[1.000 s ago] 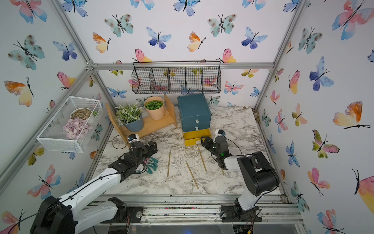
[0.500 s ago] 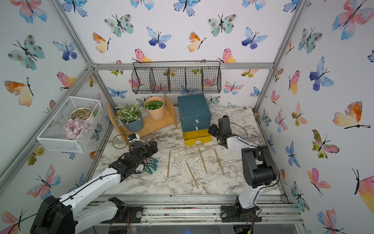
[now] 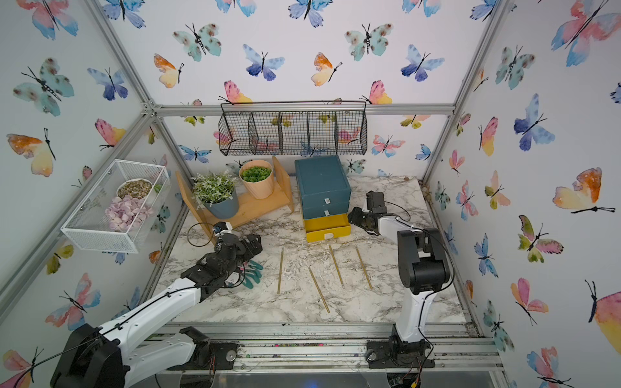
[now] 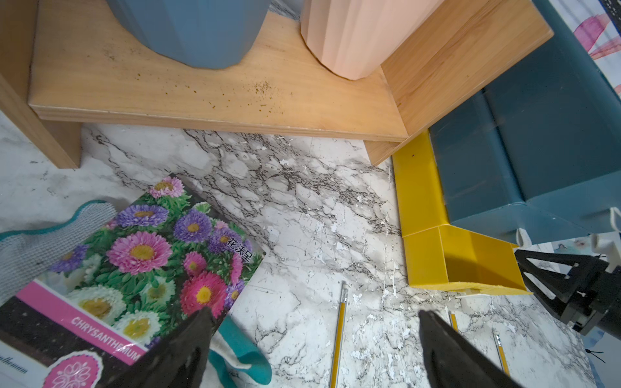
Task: Please place the pencils in the drawer according to their color
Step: Open the drawer in the storage box.
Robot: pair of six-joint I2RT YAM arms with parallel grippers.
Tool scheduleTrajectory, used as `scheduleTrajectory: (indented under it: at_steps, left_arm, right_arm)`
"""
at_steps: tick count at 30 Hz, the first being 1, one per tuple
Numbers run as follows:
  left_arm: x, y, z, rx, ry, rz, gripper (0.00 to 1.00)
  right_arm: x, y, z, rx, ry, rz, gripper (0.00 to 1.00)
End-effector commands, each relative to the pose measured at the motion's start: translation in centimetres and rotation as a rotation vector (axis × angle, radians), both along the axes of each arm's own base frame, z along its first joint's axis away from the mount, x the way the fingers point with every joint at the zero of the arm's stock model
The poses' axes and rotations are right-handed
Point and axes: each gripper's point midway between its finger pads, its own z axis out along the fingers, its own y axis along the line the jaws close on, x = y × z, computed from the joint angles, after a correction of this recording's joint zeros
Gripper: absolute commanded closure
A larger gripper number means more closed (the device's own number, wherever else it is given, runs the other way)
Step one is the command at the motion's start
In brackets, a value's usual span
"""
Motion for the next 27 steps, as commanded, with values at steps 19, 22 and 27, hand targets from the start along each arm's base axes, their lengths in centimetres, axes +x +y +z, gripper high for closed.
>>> scheduleTrajectory:
  at_steps: [19,22,27]
  left_arm:
    - [0.2,-0.7,0.1,-0.018,0.003,-0.026,0.02]
    - [0.3,-0.8,0.0,-0.018,0.006,-0.028,0.02]
    - [0.3,-1.0,-0.2,-0.023,0.014,-0.036,0.02]
  right_arm:
    - [-1.6,0.6,1.7,0.010,-0.012,0.074,0.46]
    - [-1.8,1.1,1.2,0.030,0.005,0.099,0.46]
    - [-2.3,1.5,0.2,0.034,0.040,0.125,0.43]
